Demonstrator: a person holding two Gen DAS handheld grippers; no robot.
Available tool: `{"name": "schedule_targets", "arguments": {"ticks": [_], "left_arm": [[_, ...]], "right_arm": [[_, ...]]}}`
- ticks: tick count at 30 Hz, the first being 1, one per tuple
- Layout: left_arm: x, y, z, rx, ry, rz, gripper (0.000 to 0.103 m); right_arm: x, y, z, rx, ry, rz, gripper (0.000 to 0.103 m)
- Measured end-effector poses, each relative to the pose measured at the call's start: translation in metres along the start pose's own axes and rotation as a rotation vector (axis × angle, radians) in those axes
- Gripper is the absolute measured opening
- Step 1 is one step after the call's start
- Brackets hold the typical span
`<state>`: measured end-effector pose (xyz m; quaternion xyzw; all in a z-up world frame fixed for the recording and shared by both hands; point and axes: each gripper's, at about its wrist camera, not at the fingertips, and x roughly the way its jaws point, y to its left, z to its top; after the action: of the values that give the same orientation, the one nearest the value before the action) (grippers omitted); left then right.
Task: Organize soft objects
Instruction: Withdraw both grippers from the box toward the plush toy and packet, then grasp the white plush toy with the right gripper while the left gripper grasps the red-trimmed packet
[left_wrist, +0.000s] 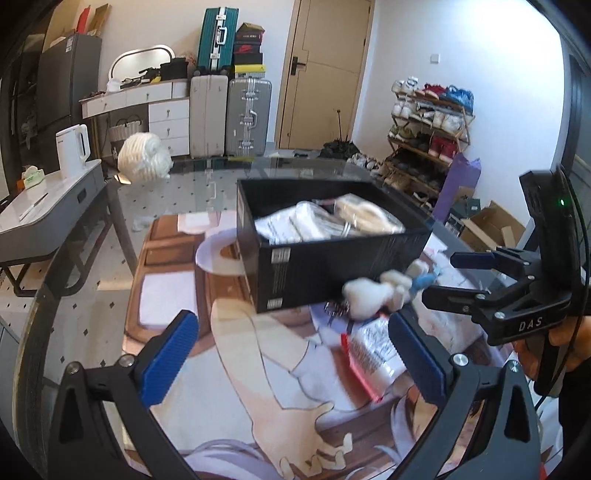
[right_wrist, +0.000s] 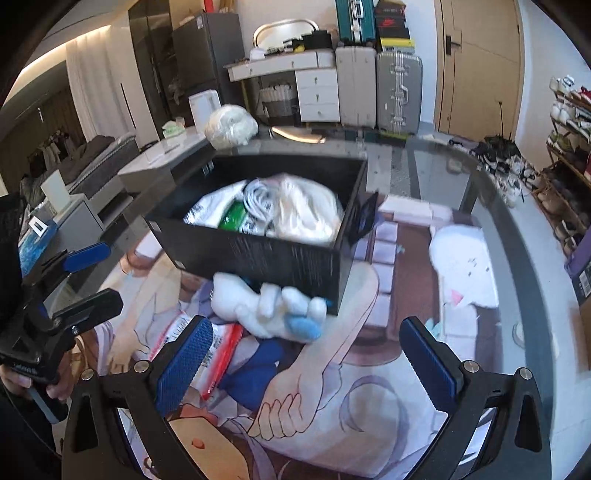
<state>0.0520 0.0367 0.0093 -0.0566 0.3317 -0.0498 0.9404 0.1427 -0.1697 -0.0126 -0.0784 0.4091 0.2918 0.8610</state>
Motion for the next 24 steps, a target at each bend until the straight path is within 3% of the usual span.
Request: {"name": "schedule_targets", "arguments": {"ticks": [10, 16, 21, 24], "left_arm": [[0.011, 0.001, -0.009, 0.0, 0.056, -0.019, 0.103], [0.012, 0.005, -0.01, -0.016, 0.067, -0.043, 0.103], [0.015, 0.008, -0.01, -0.029, 0.078, -0.06, 0.103], [0.016, 0.008, -0.01, -0.023, 0.08, -0.064, 0.103]], "right_arm": [[0.029, 0.009, 0.003, -0.005, 0.059, 0.006, 0.103], [0.046, 0.011, 0.009, -0.058, 0.129, -0.064, 0.102], [0.048, 0.008, 0.009, -0.065, 0.135, -0.05, 0.102], [0.051, 0.007, 0.01, -0.072, 0.136, -0.042, 0.093]]}}
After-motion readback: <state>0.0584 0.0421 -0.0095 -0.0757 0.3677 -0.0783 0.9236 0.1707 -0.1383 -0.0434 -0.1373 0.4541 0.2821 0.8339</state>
